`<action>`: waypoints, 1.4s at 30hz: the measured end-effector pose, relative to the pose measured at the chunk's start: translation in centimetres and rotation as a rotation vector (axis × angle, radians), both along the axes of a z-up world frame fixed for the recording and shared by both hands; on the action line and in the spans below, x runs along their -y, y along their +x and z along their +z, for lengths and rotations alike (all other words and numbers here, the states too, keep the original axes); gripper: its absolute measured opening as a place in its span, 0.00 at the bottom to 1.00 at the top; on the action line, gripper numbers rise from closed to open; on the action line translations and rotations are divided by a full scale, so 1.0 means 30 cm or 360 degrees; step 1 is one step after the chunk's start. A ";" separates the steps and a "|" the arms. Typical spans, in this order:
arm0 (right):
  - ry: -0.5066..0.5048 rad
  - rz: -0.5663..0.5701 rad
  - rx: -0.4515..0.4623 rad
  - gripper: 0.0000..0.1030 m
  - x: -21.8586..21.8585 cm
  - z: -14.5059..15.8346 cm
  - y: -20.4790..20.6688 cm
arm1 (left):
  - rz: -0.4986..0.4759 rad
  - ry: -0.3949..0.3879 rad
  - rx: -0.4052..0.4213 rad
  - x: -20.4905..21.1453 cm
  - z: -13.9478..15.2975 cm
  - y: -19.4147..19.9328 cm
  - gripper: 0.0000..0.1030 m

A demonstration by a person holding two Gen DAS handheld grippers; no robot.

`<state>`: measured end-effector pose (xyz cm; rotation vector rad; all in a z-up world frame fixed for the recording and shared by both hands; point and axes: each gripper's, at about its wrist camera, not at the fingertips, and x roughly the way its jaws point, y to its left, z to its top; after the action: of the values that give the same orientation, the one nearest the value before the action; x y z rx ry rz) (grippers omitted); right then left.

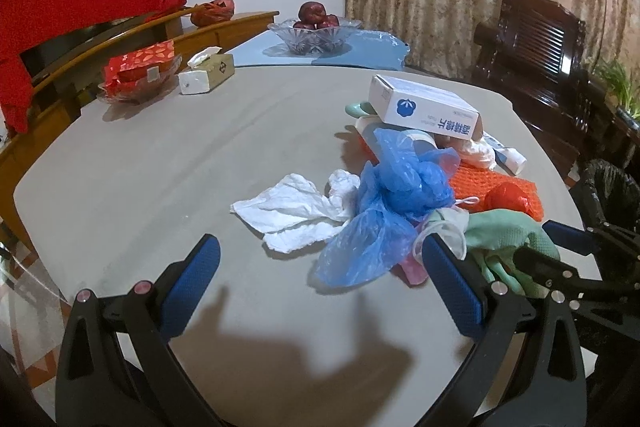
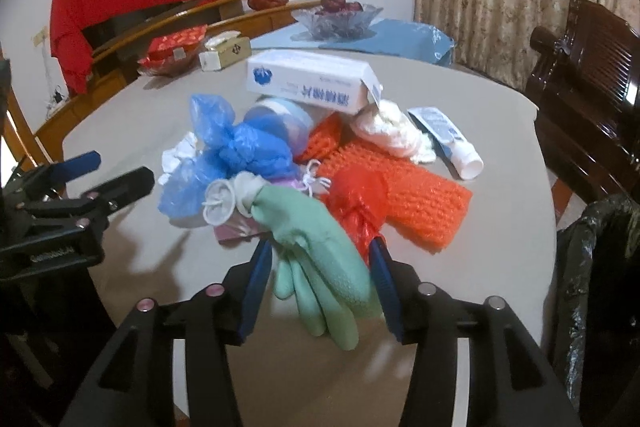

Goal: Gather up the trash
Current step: 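Grasp the green rubber glove with the right gripper while the left tool approaches the pile, then grasp the red mesh bag with the left gripper while the right gripper holds the glove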

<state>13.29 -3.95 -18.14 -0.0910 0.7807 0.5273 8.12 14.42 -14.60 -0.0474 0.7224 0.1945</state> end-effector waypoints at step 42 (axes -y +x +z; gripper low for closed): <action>0.0284 0.0142 0.0063 0.05 0.072 0.226 -0.097 | -0.0079 -0.0027 0.0135 0.061 0.134 -0.052 0.95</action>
<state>10.38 -6.11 -11.35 0.0286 0.6901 0.6758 6.55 12.59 -10.59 -0.0536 0.6399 0.1379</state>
